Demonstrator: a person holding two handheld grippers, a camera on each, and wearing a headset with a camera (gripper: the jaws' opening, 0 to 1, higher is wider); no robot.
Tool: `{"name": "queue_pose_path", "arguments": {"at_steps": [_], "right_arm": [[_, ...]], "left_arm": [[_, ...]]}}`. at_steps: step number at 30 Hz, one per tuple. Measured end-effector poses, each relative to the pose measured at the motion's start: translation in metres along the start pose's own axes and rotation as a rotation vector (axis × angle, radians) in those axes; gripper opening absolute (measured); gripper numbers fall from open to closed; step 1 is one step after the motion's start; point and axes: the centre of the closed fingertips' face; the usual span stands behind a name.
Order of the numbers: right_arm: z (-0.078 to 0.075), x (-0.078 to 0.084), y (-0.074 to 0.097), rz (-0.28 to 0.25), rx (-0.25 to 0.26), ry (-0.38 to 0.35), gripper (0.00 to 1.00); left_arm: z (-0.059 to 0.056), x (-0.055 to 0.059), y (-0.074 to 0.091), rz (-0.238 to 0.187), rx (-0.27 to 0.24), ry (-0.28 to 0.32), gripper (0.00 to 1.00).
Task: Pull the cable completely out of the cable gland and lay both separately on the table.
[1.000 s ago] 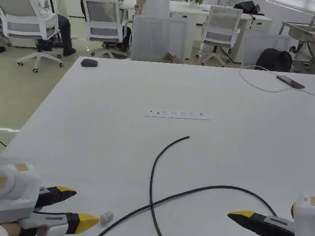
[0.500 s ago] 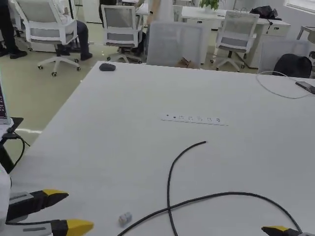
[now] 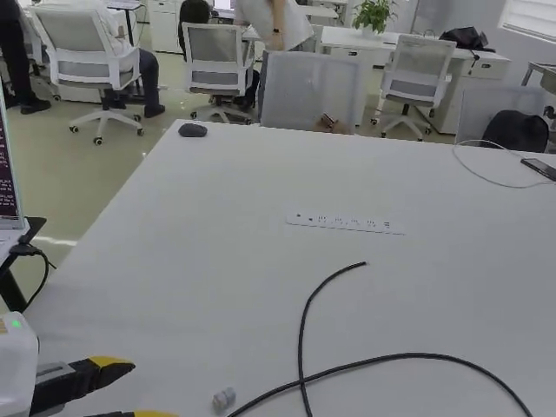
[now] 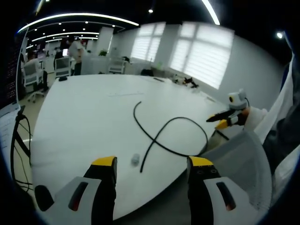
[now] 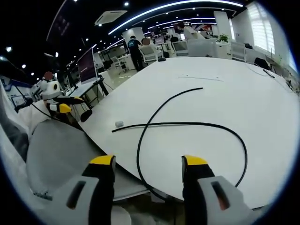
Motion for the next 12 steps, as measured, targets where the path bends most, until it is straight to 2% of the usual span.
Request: {"name": "queue_pose_path", "arguments": {"at_steps": [12], "right_arm": [[0.0026, 0.0033, -0.003, 0.013, -0.008, 0.005, 0.59]], "left_arm": [[-0.0004, 0.0022, 0.0002, 0.003, 0.001, 0.004, 0.6]]}}
Point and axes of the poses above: the centre of the closed fingertips' face, and the gripper's own axes: y roughly backward along the fingers, z roughly to its left, x roughly out of its underside, and after that the axes turned 2 degrees about y, right-handed
